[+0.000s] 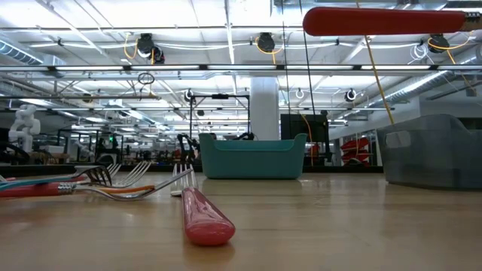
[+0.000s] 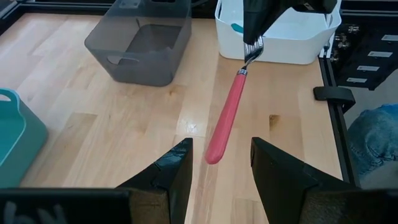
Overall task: Sort silverware by color (type)
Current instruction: Put the pink fork into the black bin
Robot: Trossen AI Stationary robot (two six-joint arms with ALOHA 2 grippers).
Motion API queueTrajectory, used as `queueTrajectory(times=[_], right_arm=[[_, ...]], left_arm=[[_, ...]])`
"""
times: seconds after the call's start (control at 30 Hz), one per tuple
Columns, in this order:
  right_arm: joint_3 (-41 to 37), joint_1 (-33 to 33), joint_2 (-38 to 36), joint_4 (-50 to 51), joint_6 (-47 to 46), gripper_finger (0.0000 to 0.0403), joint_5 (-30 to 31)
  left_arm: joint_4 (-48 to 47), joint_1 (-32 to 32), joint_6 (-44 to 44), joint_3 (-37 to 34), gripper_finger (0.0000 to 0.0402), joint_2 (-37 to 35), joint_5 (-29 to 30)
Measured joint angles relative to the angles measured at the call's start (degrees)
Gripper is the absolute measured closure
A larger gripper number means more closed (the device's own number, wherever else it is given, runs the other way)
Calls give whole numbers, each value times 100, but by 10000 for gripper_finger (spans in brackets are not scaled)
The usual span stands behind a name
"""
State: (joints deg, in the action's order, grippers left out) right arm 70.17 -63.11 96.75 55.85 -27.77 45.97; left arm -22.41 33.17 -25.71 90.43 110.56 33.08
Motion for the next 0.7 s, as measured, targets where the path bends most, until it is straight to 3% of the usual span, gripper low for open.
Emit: queueTrajectory(times=[0.7], right_arm=[[0, 2, 0, 190, 309, 400, 34]], left_arm=[[312, -164, 67, -2, 240, 350, 164]])
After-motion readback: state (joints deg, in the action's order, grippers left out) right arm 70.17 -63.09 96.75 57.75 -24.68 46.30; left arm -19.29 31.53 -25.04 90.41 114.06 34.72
